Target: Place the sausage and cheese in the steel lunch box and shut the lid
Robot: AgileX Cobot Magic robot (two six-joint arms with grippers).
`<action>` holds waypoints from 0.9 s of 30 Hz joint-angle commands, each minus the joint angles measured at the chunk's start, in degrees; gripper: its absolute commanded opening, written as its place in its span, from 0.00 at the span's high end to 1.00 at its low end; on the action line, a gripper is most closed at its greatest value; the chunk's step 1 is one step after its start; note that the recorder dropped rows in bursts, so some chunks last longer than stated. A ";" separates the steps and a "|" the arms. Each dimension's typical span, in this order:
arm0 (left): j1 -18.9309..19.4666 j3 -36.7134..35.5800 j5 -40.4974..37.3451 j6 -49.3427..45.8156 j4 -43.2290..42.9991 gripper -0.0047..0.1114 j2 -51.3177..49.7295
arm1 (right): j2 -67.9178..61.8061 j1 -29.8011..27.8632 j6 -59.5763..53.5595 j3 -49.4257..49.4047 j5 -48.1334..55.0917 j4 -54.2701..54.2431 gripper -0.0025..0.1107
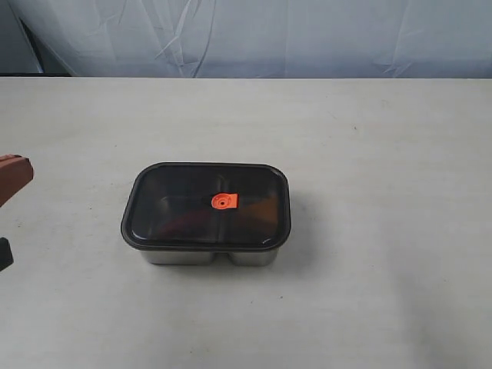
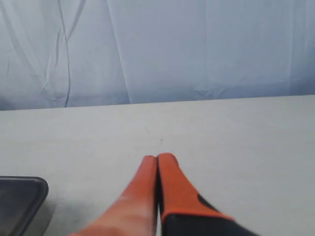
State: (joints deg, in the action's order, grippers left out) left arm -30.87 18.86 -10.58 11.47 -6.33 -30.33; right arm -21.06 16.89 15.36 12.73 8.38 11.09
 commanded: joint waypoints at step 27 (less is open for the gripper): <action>-0.05 -0.03 0.21 0.09 0.13 0.96 0.31 | 20.98 -10.95 -14.17 -12.73 8.47 -7.44 0.98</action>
State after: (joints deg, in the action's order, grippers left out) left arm -30.87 18.86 -10.58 11.47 -6.33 -30.33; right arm -1.16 7.57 2.84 0.10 15.65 4.07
